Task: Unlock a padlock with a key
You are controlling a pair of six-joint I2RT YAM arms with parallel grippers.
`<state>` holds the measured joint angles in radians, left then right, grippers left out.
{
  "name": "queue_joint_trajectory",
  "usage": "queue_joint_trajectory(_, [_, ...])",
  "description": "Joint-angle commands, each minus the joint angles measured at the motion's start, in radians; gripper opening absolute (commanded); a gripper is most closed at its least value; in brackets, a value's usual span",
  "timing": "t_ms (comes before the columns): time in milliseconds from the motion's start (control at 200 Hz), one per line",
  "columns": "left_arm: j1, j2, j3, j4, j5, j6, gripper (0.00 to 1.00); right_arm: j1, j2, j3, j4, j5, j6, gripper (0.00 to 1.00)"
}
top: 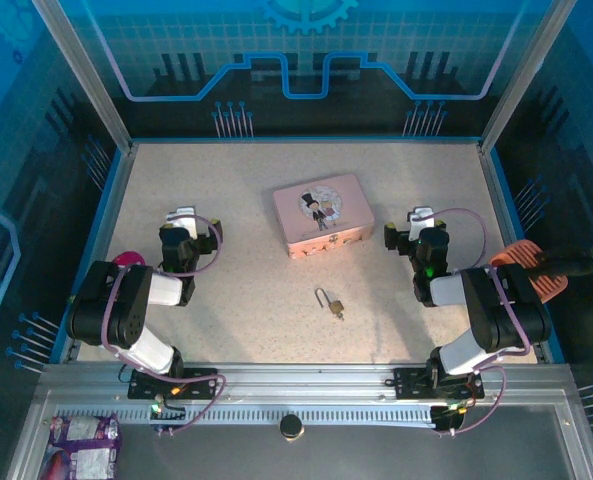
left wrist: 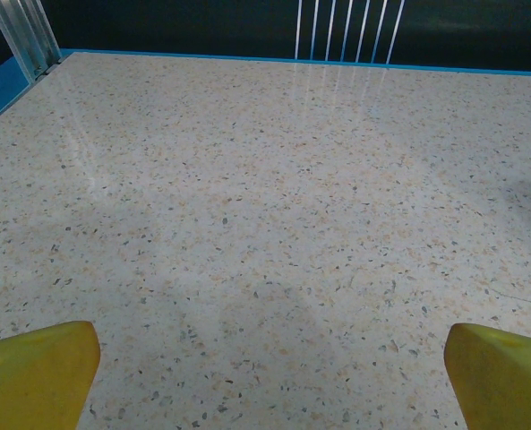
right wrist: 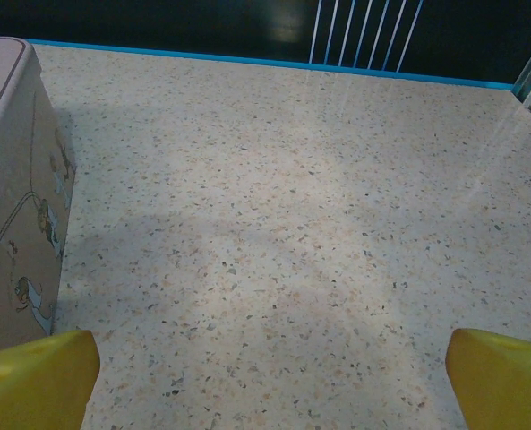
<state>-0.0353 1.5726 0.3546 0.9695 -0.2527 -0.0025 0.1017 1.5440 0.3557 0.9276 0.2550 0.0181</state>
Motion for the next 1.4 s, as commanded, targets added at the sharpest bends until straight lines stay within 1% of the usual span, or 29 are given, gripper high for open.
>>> queue_joint_trajectory(0, [0.006, -0.017, 0.010, -0.001, 0.018, -0.021, 0.99, 0.000, 0.002, 0.019, 0.024, 0.023, -0.001, 1.00])
queue_joint_trajectory(1115, [0.006, -0.017, 0.009, -0.001, 0.018, -0.021, 0.99, 0.000, 0.004, 0.019, 0.022, 0.024, -0.001, 1.00])
queue_joint_trajectory(1230, [0.005, -0.017, 0.009, 0.000, 0.018, -0.021, 0.99, -0.014, 0.001, 0.025, 0.002, -0.006, 0.011, 1.00])
queue_joint_trajectory(1395, [0.006, -0.017, 0.009, -0.001, 0.018, -0.021, 0.99, -0.014, 0.001, 0.021, 0.011, -0.008, 0.008, 1.00])
